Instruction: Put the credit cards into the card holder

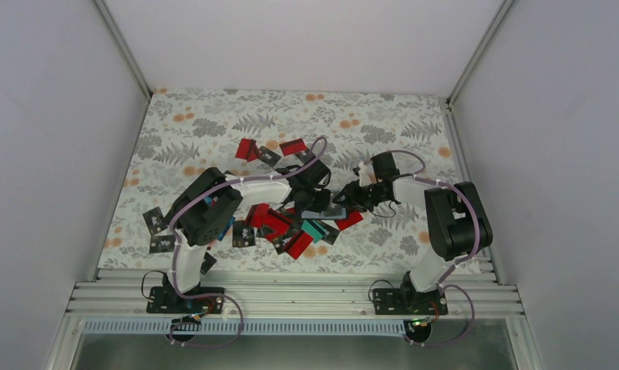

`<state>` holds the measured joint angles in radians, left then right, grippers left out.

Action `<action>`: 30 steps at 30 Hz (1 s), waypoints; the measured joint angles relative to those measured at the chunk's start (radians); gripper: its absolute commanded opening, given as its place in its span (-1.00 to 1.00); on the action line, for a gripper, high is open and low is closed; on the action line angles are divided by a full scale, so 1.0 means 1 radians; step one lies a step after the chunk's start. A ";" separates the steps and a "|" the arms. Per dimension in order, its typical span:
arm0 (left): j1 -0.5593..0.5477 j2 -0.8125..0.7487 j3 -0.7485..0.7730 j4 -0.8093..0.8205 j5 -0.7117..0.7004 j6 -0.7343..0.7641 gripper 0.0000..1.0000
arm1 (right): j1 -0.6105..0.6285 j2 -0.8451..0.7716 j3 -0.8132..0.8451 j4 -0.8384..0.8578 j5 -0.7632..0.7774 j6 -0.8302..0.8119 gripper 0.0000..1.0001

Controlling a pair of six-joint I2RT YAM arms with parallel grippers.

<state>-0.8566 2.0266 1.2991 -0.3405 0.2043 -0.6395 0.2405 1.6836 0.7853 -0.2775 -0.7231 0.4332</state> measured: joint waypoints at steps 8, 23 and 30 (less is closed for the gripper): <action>0.001 0.000 -0.002 0.011 0.008 0.000 -0.95 | 0.001 -0.034 0.000 -0.002 -0.060 0.001 -0.24; 0.004 -0.047 -0.008 -0.041 -0.021 -0.008 -0.95 | 0.060 -0.062 0.002 -0.003 -0.097 0.030 -0.24; 0.036 -0.198 -0.079 -0.058 -0.036 -0.032 -0.95 | 0.114 -0.050 0.043 0.000 -0.094 0.061 -0.24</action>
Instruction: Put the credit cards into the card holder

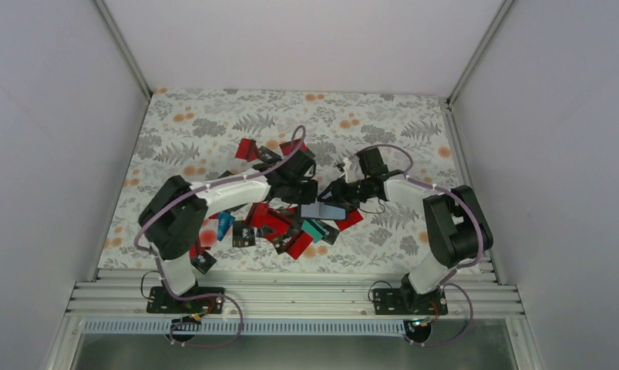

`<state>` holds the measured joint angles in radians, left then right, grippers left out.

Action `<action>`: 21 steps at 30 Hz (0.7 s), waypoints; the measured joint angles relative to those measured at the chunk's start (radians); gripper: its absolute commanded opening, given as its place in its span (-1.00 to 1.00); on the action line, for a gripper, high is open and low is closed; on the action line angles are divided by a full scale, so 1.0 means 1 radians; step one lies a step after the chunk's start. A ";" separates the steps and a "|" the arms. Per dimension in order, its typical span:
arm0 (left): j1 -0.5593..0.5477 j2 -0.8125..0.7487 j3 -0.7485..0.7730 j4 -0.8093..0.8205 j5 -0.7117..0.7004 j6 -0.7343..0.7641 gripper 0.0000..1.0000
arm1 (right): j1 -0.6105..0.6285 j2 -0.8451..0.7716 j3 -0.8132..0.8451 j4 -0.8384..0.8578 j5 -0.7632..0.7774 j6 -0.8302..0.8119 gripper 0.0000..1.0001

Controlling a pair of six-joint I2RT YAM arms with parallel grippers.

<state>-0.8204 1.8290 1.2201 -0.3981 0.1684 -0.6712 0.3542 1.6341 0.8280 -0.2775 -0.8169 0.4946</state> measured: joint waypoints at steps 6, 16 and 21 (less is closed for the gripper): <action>0.060 -0.153 -0.144 -0.002 -0.020 -0.014 -0.95 | 0.068 0.079 0.068 0.017 0.010 0.037 -0.25; 0.117 -0.460 -0.377 -0.129 -0.123 -0.020 -0.48 | 0.182 0.214 0.251 0.006 0.020 0.066 -0.20; 0.132 -0.581 -0.454 -0.196 -0.172 -0.031 -0.11 | 0.209 0.212 0.283 0.000 0.047 0.063 -0.14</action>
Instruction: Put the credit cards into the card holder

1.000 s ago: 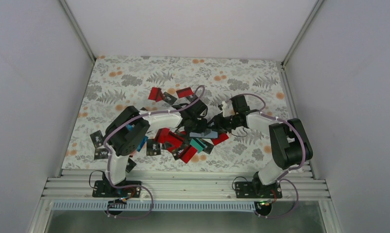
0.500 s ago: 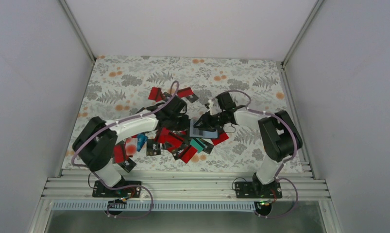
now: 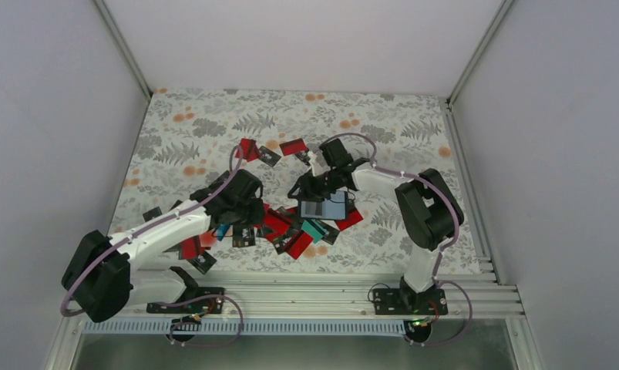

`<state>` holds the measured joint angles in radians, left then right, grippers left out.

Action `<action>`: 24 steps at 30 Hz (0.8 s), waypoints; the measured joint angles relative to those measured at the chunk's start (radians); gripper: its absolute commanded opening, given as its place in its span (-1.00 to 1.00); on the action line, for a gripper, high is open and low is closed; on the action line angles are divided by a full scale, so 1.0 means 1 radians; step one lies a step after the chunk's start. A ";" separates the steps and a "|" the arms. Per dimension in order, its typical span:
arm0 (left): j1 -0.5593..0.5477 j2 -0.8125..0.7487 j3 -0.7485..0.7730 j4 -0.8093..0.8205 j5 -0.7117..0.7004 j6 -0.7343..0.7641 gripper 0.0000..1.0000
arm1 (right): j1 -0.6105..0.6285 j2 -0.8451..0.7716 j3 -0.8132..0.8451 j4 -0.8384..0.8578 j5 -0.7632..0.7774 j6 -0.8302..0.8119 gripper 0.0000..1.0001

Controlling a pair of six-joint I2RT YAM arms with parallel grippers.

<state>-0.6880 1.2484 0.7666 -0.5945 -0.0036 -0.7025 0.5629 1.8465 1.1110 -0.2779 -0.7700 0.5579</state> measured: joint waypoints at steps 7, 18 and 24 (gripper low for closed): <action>0.019 -0.011 -0.046 -0.035 -0.019 0.031 0.02 | 0.083 0.000 0.000 -0.037 0.077 -0.018 -0.03; 0.070 0.167 0.028 0.029 0.037 0.133 -0.74 | 0.151 -0.018 -0.019 -0.083 0.208 -0.022 -0.03; 0.083 0.305 0.132 0.089 0.078 0.183 -0.83 | 0.156 -0.167 -0.184 -0.034 0.237 0.091 -0.05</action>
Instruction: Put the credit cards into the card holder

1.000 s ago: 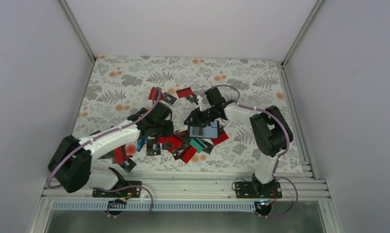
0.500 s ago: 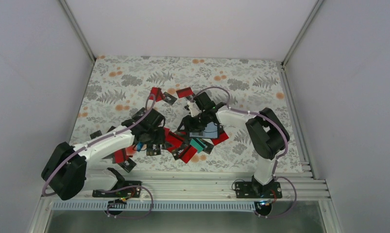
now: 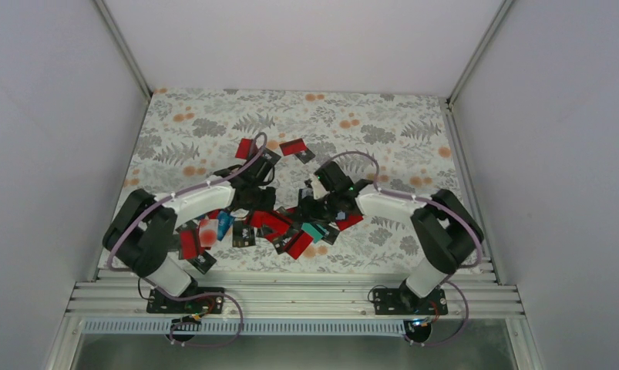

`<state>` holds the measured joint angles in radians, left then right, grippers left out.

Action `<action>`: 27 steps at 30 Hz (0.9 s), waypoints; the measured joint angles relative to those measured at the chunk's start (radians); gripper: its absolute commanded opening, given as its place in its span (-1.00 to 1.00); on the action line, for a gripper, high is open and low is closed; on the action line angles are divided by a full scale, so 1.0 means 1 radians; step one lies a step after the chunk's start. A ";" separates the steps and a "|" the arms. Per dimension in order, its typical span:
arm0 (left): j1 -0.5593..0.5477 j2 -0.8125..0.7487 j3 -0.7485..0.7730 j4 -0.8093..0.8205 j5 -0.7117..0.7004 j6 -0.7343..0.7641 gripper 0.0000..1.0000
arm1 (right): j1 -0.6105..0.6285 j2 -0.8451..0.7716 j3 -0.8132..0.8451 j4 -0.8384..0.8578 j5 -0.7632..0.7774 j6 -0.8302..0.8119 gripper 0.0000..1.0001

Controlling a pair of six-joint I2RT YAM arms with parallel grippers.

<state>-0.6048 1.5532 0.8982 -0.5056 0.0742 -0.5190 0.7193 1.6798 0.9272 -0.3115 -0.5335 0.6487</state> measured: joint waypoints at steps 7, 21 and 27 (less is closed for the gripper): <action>0.007 0.122 0.047 0.045 0.060 0.055 -0.89 | 0.045 -0.150 -0.156 0.128 0.010 0.225 -0.04; 0.012 0.189 0.056 0.089 0.133 0.116 -0.92 | 0.117 -0.177 -0.289 0.364 0.066 0.610 -0.08; 0.012 0.189 0.093 0.053 0.121 0.130 -0.92 | 0.119 -0.175 -0.289 0.385 0.090 0.653 -0.08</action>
<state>-0.5930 1.7420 0.9913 -0.4530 0.1947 -0.3889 0.8379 1.5051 0.6380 0.0731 -0.4435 1.3014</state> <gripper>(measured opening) 0.039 0.461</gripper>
